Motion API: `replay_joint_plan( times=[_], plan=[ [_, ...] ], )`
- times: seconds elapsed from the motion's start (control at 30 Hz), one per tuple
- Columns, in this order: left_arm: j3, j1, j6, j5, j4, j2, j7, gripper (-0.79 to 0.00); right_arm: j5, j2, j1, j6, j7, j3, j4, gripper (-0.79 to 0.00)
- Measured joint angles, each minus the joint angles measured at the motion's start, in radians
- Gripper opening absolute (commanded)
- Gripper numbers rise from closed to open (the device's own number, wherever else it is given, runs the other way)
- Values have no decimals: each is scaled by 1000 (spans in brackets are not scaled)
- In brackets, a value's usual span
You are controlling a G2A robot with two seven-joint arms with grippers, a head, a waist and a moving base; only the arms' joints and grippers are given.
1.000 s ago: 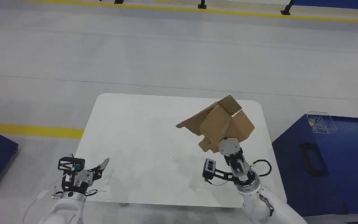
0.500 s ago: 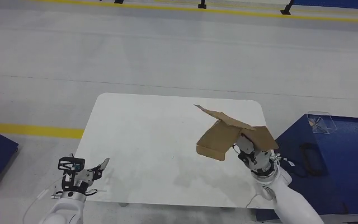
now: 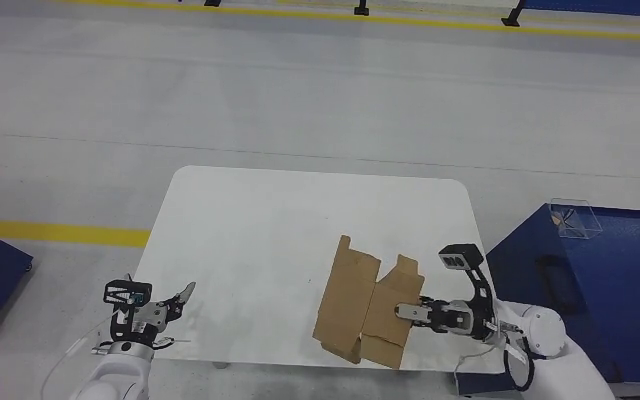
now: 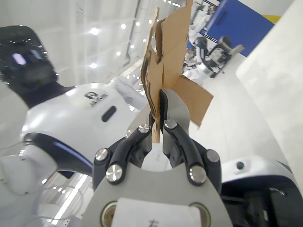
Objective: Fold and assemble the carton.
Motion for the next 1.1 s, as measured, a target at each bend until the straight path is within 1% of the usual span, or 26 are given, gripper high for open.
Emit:
replay_joint_plan(
  times=[0.1, 0.2, 0.4, 0.43, 0.5, 0.53, 0.57, 0.63, 0.67, 0.73, 0.77, 0.8, 0.87, 0.97, 1.03, 1.1],
  plan=[
    [0, 0, 0, 0, 0, 0, 0, 0, -94, -6, 8, -47, -50, -41, 22, -785],
    [0, 0, 0, 0, 0, 0, 0, 0, -100, -7, 11, -38, -55, -59, 65, -785],
    [0, 0, 0, 0, 0, 0, 0, 0, -98, -7, 11, -36, -54, -58, 58, -785],
    [4, 3, -6, -6, -4, -1, -6, 0, -101, -7, 12, -34, -57, -58, 56, -785],
    [-2, 12, -70, -78, -36, -2, -73, 0, -148, -7, 17, -22, -85, -54, 48, -785],
    [-17, 14, -107, -139, -54, -2, -118, 0, -181, -7, 17, -21, -102, -54, 42, -785],
    [-32, 15, -150, -248, -77, -2, -180, 0, -215, -9, 14, -20, -123, -59, 34, -785],
    [-42, 14, -205, -448, -103, -4, -273, 0, -229, -11, 10, -16, -134, -73, 25, -785],
    [-47, 10, -233, -586, -117, -4, -337, 0, -226, -12, 10, -15, -132, -82, 22, -785],
    [-54, 3, -261, -795, -133, -5, -427, 0, -218, -14, 12, -15, -124, -96, 22, -785],
    [-55, -1, -271, -935, -140, -5, -489, 0, -206, -16, 15, -17, -116, -107, 25, -785],
    [-53, -4, -274, -1035, -143, -4, -537, 0, -190, -17, 19, -19, -108, -117, 29, -785],
    [-34, -13, -255, -1271, -144, -2, -679, 0, -148, -22, 33, -24, -81, -144, 43, -785],
    [-22, -51, -188, -1546, -121, 5, -891, 0, -124, -30, 63, -40, -48, -186, 60, -785],
    [-3, -77, -170, -1631, -101, 8, -988, 0, -124, -35, 78, -46, -46, -212, 59, -785],
    [28, -96, -179, -1660, -79, 9, -1052, 0, -112, -40, 91, -47, -48, -240, 62, -785]
  ],
)
